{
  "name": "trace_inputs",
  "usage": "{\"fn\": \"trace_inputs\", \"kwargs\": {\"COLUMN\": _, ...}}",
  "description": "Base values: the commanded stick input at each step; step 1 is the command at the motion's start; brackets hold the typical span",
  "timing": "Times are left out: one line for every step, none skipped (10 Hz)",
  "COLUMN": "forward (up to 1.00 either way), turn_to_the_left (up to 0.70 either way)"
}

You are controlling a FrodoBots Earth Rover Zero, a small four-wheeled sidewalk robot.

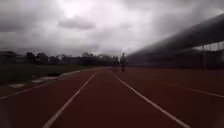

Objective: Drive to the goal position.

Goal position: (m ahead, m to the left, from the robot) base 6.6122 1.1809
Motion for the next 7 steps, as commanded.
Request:
{"fn": "trace_inputs", "kwargs": {"forward": 0.7, "turn_to_the_left": 0.0}}
{"fn": "trace_inputs", "kwargs": {"forward": 0.7, "turn_to_the_left": 0.0}}
{"fn": "trace_inputs", "kwargs": {"forward": 0.7, "turn_to_the_left": 0.0}}
{"fn": "trace_inputs", "kwargs": {"forward": 0.7, "turn_to_the_left": 0.35}}
{"fn": "trace_inputs", "kwargs": {"forward": 0.7, "turn_to_the_left": 0.35}}
{"fn": "trace_inputs", "kwargs": {"forward": 0.7, "turn_to_the_left": 0.35}}
{"fn": "trace_inputs", "kwargs": {"forward": 0.7, "turn_to_the_left": 0.0}}
